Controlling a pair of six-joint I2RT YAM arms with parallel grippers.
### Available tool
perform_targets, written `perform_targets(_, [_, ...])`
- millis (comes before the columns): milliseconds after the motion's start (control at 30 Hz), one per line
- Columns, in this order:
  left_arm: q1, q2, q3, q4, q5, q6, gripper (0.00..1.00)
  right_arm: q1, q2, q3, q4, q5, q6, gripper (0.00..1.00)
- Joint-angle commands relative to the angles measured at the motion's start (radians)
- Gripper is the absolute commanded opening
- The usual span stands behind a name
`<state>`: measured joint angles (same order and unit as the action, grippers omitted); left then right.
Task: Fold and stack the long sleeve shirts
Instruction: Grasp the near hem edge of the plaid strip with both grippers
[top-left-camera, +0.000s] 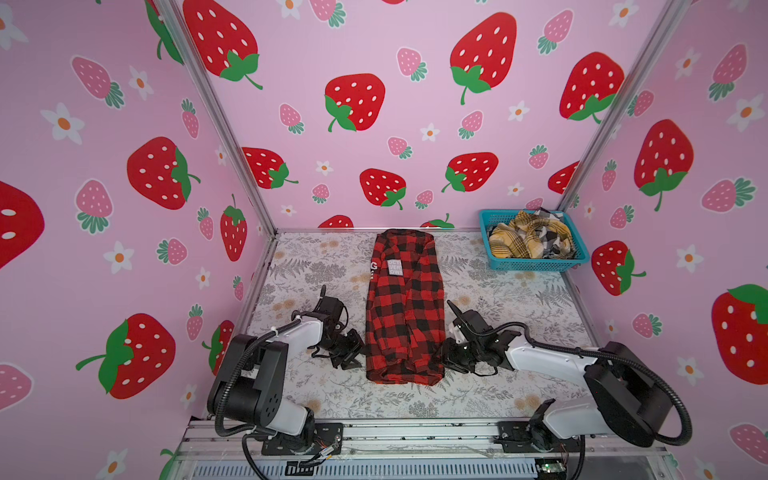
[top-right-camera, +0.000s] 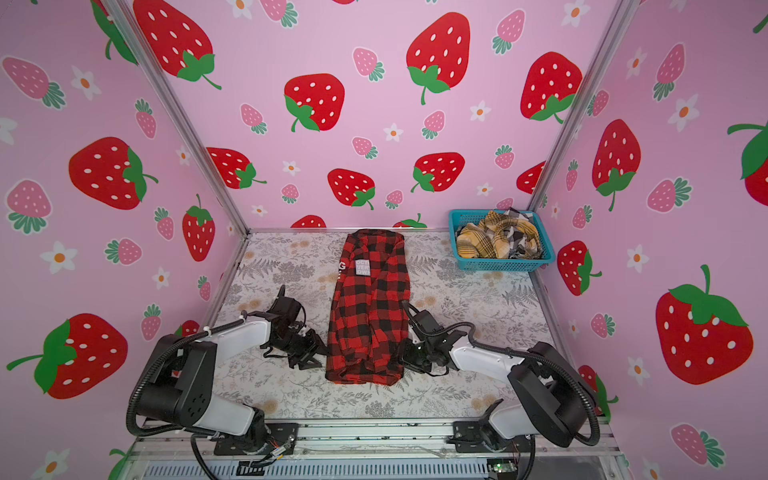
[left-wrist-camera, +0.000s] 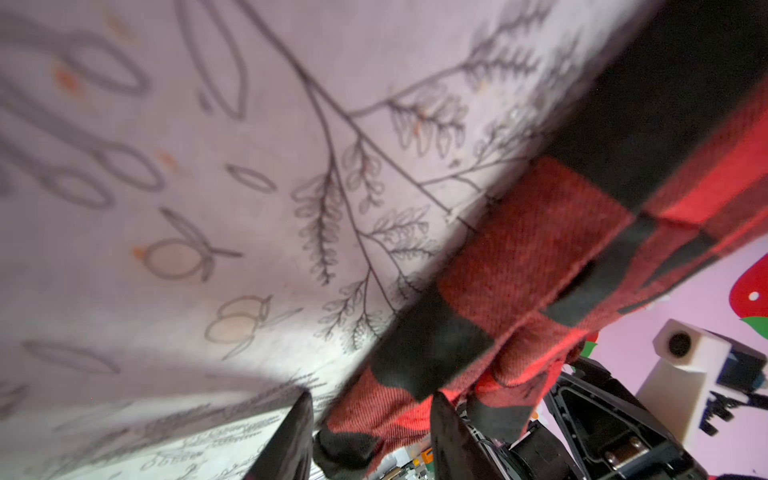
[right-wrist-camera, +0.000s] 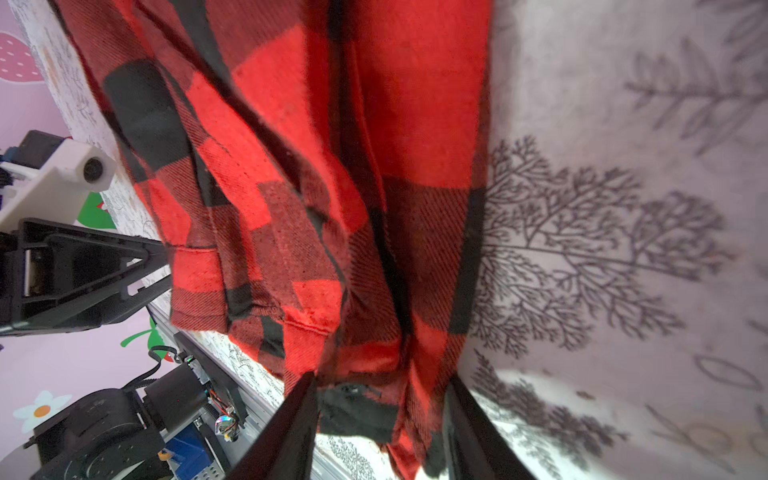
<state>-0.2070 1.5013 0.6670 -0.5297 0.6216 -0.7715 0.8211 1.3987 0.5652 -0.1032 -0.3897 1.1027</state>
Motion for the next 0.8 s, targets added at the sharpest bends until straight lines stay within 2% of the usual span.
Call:
perform_targets(0, [-0.004,0.020,-0.022,-0.026,-0.041,0.004,0.47,0.009,-0.049,-0.041,-0.039,0.025,0.057,0.50])
perform_targets(100, [-0.029,0.018,-0.012,-0.043,-0.049,0.014,0.48,0.014,-0.086,-0.078,-0.026,0.018,0.085,0.51])
perform_targets(167, [-0.047,0.025,-0.006,-0.044,-0.046,0.018,0.50,0.017,-0.078,-0.092,0.007,0.007,0.089,0.56])
perform_targets(500, [-0.107,0.091,0.034,-0.011,-0.023,0.030,0.48,0.017,0.044,-0.055,0.078,-0.005,0.044,0.54])
perform_targets(567, [-0.116,0.117,0.051,-0.003,-0.016,0.033,0.48,0.016,0.068,-0.041,0.081,-0.011,0.031,0.52])
perform_targets(767, [-0.169,0.152,0.090,0.010,-0.010,0.028,0.40,0.016,0.093,-0.011,0.078,-0.003,0.018,0.37])
